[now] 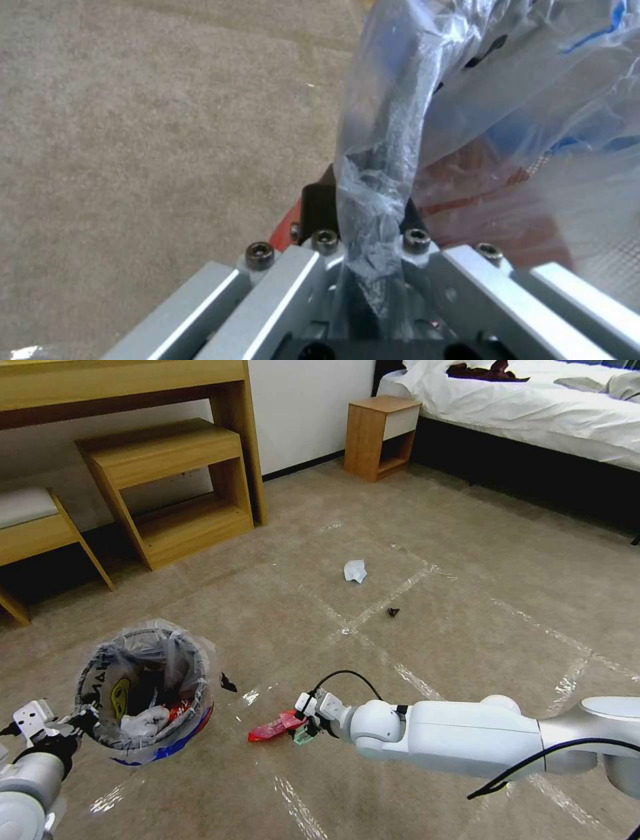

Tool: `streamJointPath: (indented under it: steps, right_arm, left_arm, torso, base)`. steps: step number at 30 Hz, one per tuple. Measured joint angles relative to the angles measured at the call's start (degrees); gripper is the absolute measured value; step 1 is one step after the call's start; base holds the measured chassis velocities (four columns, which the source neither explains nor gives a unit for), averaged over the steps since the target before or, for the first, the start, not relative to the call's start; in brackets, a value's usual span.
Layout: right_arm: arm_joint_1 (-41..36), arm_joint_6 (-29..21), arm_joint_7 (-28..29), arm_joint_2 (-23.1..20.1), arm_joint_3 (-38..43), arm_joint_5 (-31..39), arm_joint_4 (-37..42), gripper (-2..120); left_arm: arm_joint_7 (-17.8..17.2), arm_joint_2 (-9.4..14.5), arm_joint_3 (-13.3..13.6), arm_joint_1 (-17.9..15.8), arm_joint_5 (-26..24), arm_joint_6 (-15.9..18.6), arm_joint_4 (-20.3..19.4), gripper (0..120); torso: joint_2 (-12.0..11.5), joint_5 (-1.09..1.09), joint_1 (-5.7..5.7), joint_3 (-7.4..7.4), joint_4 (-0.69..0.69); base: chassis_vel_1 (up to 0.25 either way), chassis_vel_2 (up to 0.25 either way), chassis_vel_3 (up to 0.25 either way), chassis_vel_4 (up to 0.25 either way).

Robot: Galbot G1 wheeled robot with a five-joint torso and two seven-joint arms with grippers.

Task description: Pick up the trash bin and place the garbage on the floor into it.

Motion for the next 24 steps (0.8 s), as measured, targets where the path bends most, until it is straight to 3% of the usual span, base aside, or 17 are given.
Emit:
streamJointPath:
  steps: [13, 24]
  right_arm:
    - [1.0, 4.1, -4.6, 1.4, -2.3, -7.1, -6.0, 100]
    - [2.2, 15.1, -15.8, 9.0, -5.0, -19.2, -17.0, 100]
  left_arm:
    - [-0.2, -0.3, -0.1, 0.4, -0.2, 0.2, -0.5, 1]
    - [-0.2, -0.2, -0.6, 0.2, -0.4, 0.1, 0.2, 1]
  torso:
    - [0.0, -0.01, 0.0, 0.0, -0.01]
    - [0.0, -0.02, 0.0, 0.0, 0.01]
  base:
    - [0.0, 0.0, 0.0, 0.0]
    - [0.0, 0.0, 0.0, 0.0]
